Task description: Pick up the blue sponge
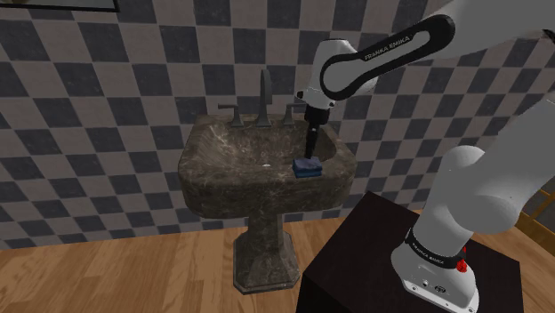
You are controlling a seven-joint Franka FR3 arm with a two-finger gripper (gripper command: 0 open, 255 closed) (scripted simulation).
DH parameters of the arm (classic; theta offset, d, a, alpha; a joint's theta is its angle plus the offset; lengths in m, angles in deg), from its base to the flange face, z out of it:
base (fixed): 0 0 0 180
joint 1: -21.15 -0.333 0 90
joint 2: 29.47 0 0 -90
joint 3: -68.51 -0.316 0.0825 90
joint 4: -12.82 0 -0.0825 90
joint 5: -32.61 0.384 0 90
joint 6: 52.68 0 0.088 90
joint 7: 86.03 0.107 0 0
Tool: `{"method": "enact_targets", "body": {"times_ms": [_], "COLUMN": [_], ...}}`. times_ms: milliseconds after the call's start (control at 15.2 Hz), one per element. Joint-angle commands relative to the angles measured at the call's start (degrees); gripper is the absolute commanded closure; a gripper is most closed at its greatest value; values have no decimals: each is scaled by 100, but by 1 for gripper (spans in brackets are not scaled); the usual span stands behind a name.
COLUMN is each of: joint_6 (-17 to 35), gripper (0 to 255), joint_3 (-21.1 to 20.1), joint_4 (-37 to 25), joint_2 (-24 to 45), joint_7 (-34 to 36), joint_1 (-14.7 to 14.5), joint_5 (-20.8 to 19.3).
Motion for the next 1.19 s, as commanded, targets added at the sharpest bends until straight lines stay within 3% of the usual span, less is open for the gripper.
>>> {"method": "enact_targets", "body": {"times_ms": [0,132,726,792,1122], "joint_6": [505,874,1521,1518,1523], "gripper": [0,0,0,255,255], "joint_3": [102,179,243,237,237], "joint_4": [-58,-140,103,107,121], "joint_2": [396,735,1163,1155,1145], "joint_7": [-581,-1086,-1317,-1306,-1305], "joint_1": [-214,-397,-471,-472,-471], "joint_5": [154,338,569,565,562]}}
